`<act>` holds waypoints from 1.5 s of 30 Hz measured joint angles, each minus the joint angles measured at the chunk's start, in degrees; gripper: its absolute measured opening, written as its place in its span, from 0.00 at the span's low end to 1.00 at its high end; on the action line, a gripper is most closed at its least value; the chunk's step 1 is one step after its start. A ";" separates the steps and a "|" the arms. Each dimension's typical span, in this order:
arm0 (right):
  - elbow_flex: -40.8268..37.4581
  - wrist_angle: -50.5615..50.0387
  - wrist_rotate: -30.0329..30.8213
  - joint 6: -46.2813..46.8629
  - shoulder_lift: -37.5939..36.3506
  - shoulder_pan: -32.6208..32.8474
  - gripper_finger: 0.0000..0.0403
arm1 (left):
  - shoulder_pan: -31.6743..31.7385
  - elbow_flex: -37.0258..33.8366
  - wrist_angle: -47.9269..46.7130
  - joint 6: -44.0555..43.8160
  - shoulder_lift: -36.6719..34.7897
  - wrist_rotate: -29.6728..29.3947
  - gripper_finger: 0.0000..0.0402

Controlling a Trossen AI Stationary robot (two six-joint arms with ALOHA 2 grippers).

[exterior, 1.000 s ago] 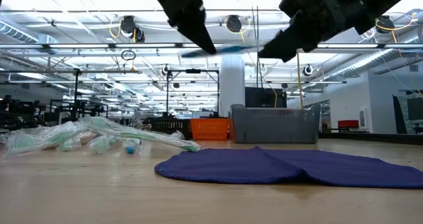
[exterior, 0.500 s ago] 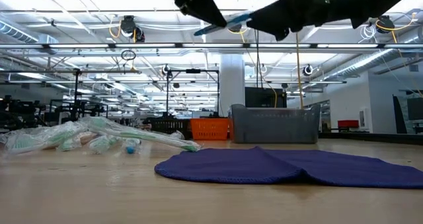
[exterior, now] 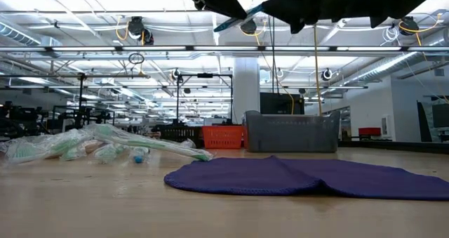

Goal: Pick & Place Toothbrushes
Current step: Put the blue toothbrush into the white basket

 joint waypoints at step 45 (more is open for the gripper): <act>7.23 -30.13 13.08 1.07 -1.41 -25.20 0.04 | -0.17 0.02 -17.87 -12.03 0.07 -10.22 0.09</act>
